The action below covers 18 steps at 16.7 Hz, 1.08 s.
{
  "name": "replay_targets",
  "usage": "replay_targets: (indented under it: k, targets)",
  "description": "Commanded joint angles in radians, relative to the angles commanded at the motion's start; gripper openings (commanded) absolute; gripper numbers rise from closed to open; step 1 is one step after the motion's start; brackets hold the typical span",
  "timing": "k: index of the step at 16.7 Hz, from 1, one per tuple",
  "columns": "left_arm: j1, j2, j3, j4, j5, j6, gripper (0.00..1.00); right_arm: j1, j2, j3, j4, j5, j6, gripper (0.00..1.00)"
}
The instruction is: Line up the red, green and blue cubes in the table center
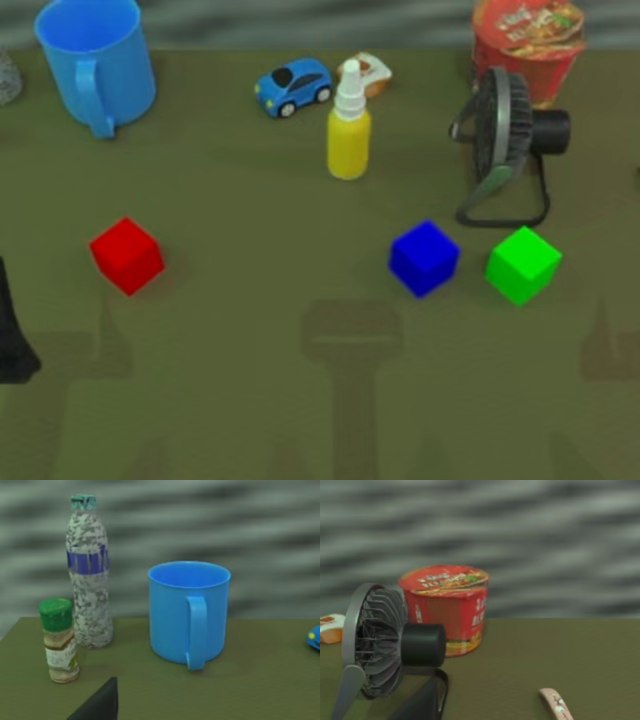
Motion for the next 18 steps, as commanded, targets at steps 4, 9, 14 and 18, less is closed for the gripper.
replay_targets:
  k: [4,9,14,18]
  targets:
    - [-0.004,0.031,0.030,-0.019,0.001,0.010,1.00,0.000,0.000,0.000,0.000,0.000,0.000,1.00]
    - [-0.031,0.292,0.273,-0.175,0.004,0.091,1.00,0.000,0.000,0.000,0.000,0.000,0.000,1.00]
    - [-0.069,0.782,0.647,-0.436,0.002,0.222,1.00,0.000,0.000,0.000,0.000,0.000,0.000,1.00]
    - [-0.103,1.247,0.960,-0.668,-0.001,0.337,1.00,0.000,0.000,0.000,0.000,0.000,0.000,1.00]
